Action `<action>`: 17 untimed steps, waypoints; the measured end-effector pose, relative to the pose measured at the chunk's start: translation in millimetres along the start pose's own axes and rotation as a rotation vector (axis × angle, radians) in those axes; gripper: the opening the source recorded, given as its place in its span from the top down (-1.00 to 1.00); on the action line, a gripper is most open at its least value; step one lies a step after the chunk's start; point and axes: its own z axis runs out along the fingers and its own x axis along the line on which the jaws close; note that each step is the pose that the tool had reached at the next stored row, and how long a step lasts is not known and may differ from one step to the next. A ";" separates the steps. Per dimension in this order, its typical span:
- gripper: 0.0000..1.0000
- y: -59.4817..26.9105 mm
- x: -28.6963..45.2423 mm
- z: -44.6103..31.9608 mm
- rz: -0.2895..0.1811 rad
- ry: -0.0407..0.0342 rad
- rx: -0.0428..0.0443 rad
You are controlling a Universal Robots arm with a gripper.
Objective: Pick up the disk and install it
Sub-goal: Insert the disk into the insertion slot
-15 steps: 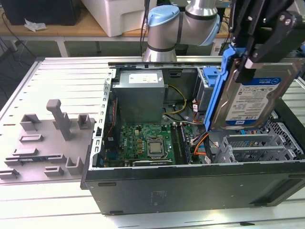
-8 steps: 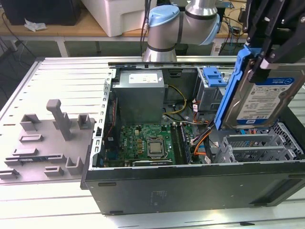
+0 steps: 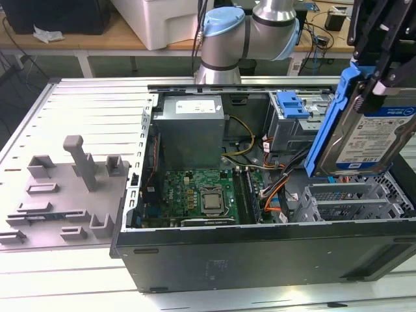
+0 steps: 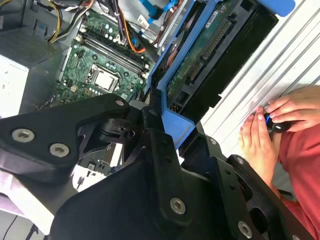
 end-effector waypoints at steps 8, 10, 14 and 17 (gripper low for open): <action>0.26 -11.5 1.1 2.1 0.011 -0.0066 -0.0002; 0.26 -11.6 1.1 2.2 0.011 -0.0066 -0.0001; 0.26 -11.7 1.3 2.6 0.011 -0.0082 -0.0001; 0.26 -11.7 2.1 2.7 0.011 -0.0121 -0.0003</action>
